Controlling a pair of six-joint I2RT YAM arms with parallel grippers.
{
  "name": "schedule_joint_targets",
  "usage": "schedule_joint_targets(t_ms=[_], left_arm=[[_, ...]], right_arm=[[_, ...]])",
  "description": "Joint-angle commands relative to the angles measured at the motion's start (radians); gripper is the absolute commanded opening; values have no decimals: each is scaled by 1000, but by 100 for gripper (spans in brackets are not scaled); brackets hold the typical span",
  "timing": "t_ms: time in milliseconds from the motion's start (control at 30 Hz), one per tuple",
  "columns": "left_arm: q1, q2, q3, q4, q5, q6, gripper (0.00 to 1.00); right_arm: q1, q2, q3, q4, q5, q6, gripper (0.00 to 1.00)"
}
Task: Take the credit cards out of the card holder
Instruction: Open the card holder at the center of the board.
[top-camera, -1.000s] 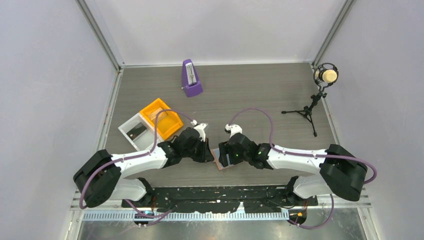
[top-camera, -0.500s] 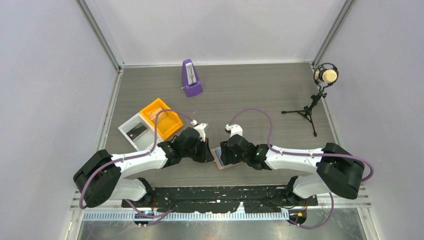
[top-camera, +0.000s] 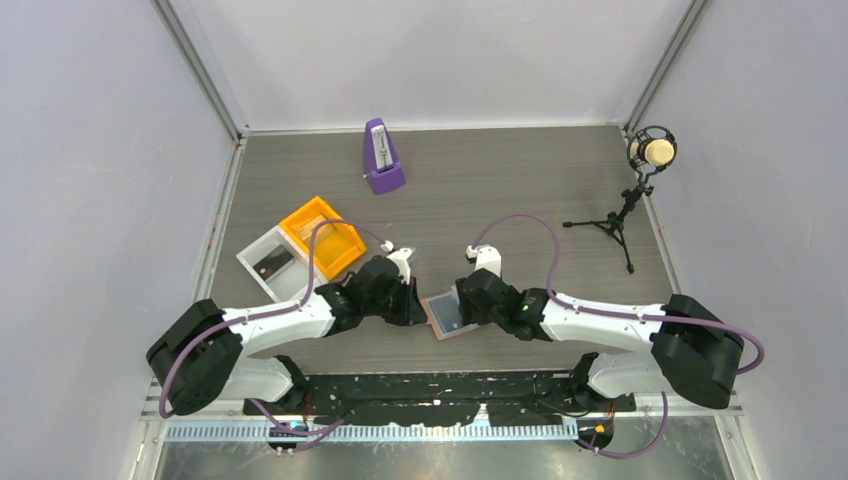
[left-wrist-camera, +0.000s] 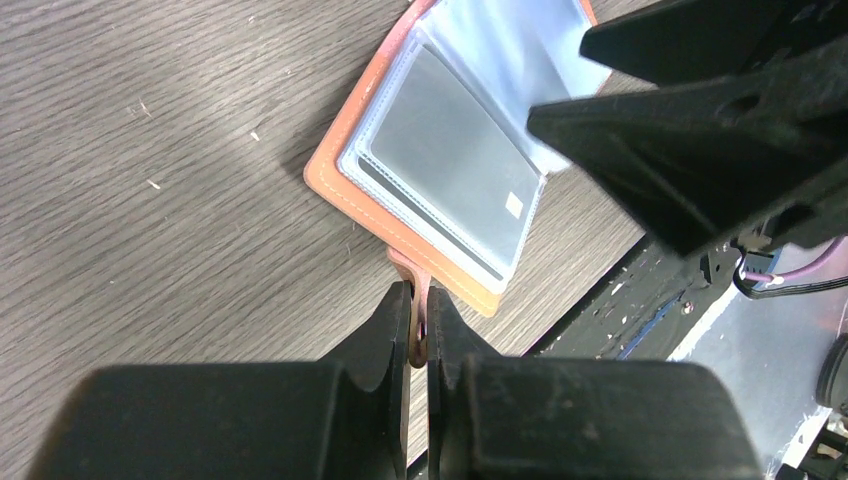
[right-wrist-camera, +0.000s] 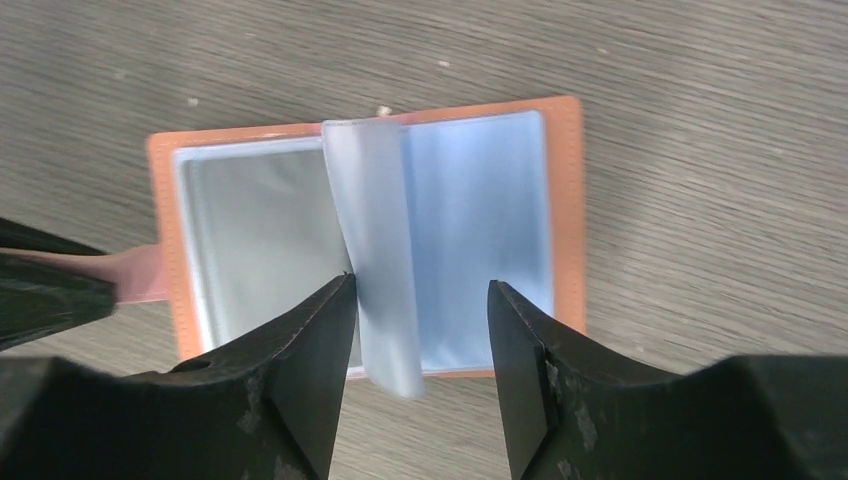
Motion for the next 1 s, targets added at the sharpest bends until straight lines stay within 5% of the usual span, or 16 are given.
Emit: schedule_joint_targets(t_ms=[0,333,433,633,967], left_arm=[[-3,-29,-10,19,-18,6,0],[-3,-47,9,-62,-94,0,0],[-3,-71,29,-106,-141,-8,9],[-3,-125,56,-127,-155,-41,30],[-6,-82,68,-32,-103,-42,28]], right_arm=[[-55,-68,-35,-50,69,11,57],[-118,-260,-12,-167,3,-9,53],[-118,-305,7,-152,-100,-27,48],[-122,-323,-3,-31,-255,-34,36],[-167,-162,-56,218,-499,-7,30]])
